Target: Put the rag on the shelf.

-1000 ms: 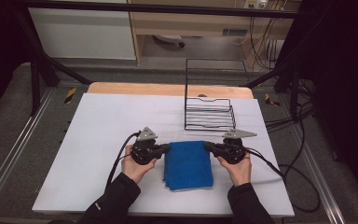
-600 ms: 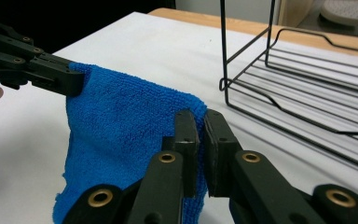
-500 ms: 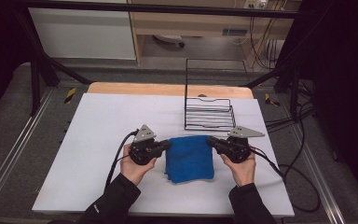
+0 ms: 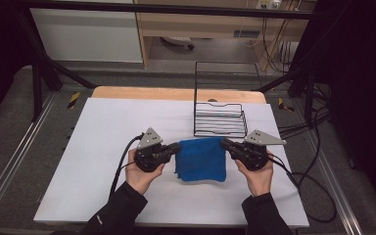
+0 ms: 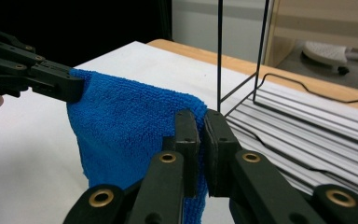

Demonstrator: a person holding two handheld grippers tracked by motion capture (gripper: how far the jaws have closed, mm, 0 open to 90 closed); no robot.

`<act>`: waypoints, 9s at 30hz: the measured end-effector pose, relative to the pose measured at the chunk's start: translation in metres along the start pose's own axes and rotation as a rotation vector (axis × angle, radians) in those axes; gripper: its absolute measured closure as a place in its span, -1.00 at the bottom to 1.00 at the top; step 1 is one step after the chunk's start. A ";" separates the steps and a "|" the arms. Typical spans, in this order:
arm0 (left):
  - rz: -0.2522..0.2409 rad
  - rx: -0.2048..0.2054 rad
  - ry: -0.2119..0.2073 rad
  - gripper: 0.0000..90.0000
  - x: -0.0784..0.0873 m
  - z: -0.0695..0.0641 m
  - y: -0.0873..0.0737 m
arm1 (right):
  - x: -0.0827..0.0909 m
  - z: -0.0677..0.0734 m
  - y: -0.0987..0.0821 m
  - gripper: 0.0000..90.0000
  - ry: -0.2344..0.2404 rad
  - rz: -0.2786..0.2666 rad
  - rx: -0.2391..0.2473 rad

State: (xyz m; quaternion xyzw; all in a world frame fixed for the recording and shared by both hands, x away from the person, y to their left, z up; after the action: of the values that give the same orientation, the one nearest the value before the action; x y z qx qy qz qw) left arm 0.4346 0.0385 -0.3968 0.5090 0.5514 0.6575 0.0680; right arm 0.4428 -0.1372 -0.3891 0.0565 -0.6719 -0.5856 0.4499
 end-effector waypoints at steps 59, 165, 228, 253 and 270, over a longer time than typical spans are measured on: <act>-0.326 -0.049 0.028 0.90 0.035 -0.010 0.132 | 0.079 -0.020 0.104 0.91 -0.228 -0.354 0.025; -0.430 -0.072 0.145 0.91 0.001 0.044 0.266 | 0.068 -0.125 0.221 0.91 -0.360 -0.395 0.044; -0.149 -0.130 -0.007 0.53 -0.014 0.020 0.185 | 0.048 -0.110 0.118 0.89 -0.175 -0.191 0.018; 0.019 -0.137 -0.008 1.00 -0.040 0.020 0.170 | 0.048 -0.103 0.111 0.39 -0.153 -0.167 0.059; 0.040 -0.146 0.018 1.00 -0.056 0.028 0.153 | 0.028 -0.105 0.090 1.00 -0.131 -0.049 -0.023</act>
State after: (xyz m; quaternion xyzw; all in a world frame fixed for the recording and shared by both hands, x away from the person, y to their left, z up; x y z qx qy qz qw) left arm 0.5544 -0.0378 -0.3124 0.5077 0.4922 0.7017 0.0870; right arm 0.5372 -0.2031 -0.3083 0.0293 -0.6913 -0.6067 0.3914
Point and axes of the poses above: each handheld gripper's, and its own axes: x roughly backward along the jaws, y roughly out of its top, z roughly to its left, the point moved 10 cm from there along -x, roughly forward along the jaws, and after that the axes turned 13 degrees about z, right-handed, at the moved point
